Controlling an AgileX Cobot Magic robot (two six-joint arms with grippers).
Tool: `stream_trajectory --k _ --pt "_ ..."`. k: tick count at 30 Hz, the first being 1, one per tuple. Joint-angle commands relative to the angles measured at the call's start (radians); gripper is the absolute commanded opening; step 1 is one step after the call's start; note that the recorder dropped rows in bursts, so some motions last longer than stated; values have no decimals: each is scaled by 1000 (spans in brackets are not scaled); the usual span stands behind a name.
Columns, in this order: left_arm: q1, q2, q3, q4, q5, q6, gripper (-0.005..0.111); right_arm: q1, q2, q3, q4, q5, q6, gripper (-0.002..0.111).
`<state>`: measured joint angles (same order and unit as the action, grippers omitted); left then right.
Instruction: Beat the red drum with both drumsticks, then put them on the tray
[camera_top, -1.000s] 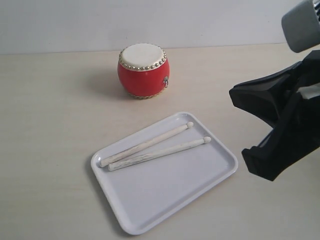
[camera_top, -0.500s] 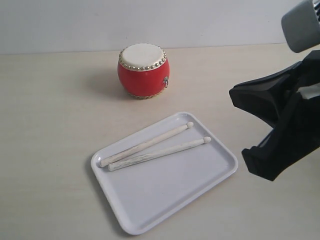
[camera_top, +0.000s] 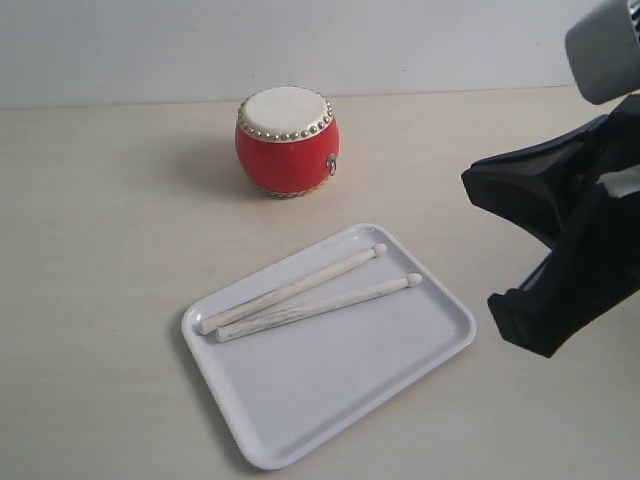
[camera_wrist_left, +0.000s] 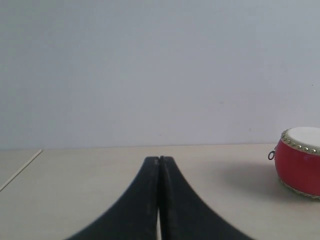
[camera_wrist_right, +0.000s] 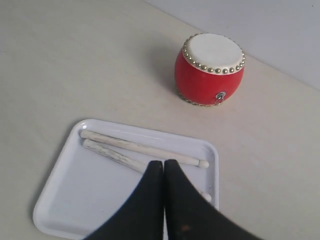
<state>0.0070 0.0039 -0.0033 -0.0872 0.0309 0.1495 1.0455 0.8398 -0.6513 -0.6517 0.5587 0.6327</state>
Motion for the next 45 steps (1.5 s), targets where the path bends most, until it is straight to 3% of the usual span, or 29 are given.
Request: stream_trajectory --k 1,7,13,19,27,34,42,45 --pt "5 -4 3 1 1 4 0 -28 -52 1 18 -26 -1 0" --pt "5 -4 3 1 1 4 0 -122 -144 1 32 -37 -1 0" --pt "5 -4 3 1 1 4 0 -292 -220 1 19 -39 -2 0" --pt "5 -4 3 1 1 4 0 -518 -299 1 78 -109 0 0" --pt "5 -4 3 1 1 4 0 -834 -447 17 290 -126 -39 0" --pt "5 -4 3 1 1 4 0 -870 -645 213 301 -179 -71 0" --pt "5 -4 3 1 1 4 0 -870 -763 468 269 -482 -55 0" --pt "5 -4 3 1 1 4 0 -870 -792 536 267 -500 -61 0"
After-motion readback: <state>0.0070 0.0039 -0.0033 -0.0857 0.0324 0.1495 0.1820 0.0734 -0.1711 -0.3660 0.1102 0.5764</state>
